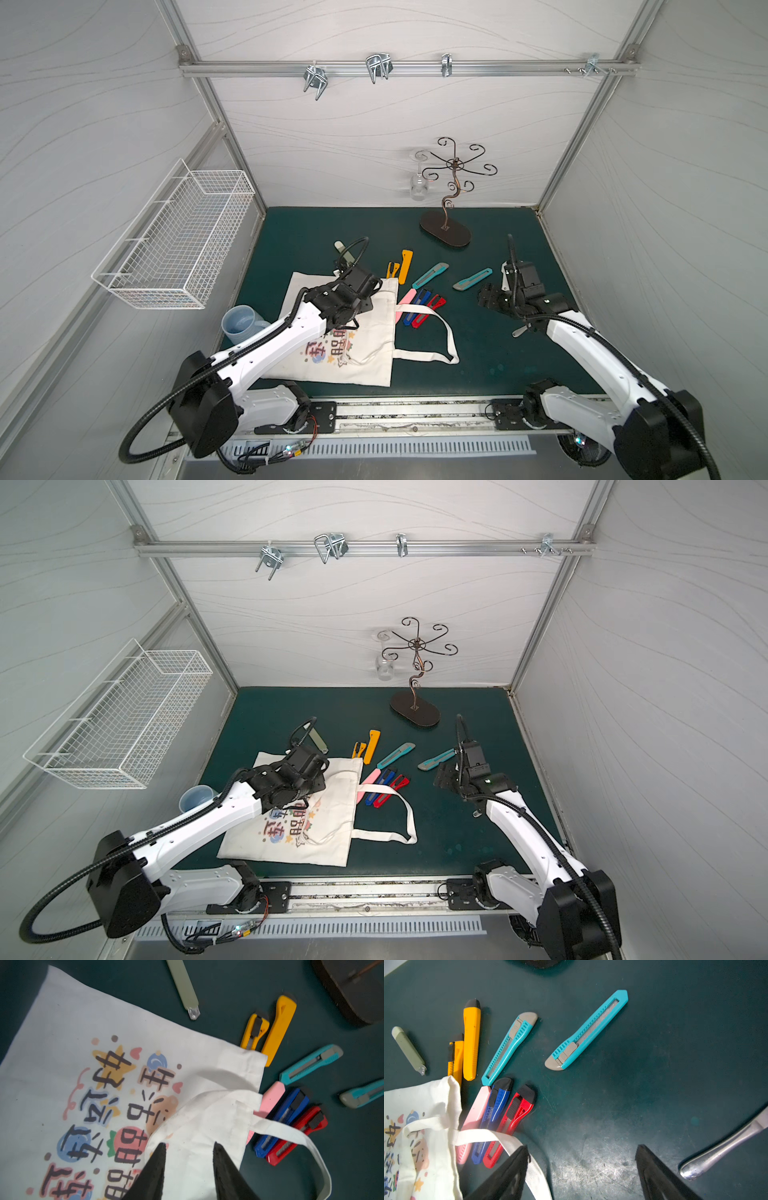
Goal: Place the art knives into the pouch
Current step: Open the pouch at the center of the board.
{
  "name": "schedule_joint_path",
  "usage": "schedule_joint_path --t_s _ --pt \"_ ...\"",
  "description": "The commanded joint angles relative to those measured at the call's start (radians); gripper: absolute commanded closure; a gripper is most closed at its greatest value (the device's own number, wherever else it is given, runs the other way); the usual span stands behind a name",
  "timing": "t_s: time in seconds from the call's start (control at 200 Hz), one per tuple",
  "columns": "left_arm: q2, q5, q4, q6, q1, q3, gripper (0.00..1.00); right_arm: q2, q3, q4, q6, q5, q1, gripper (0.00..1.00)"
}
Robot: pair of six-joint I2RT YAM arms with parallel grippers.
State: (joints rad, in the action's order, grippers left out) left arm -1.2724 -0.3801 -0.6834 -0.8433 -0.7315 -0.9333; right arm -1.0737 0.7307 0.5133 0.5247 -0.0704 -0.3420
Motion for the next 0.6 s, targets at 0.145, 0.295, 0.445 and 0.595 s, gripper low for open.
schedule_joint_path --t_s 0.145,0.295,0.445,0.595 --pt "-0.159 0.03 -0.008 -0.008 -0.168 -0.054 0.59 -0.03 0.023 -0.016 -0.024 0.092 0.017 0.19" --pt "-0.216 0.062 0.016 -0.027 -0.215 -0.045 0.59 -0.052 0.014 -0.026 -0.025 0.159 0.015 0.21" --pt "-0.272 0.075 0.022 -0.026 -0.258 -0.06 0.59 -0.073 0.0 -0.043 -0.027 0.179 0.002 0.22" --pt "-0.324 0.085 0.031 -0.023 -0.286 -0.076 0.6 -0.09 -0.006 -0.055 -0.029 0.204 -0.007 0.24"
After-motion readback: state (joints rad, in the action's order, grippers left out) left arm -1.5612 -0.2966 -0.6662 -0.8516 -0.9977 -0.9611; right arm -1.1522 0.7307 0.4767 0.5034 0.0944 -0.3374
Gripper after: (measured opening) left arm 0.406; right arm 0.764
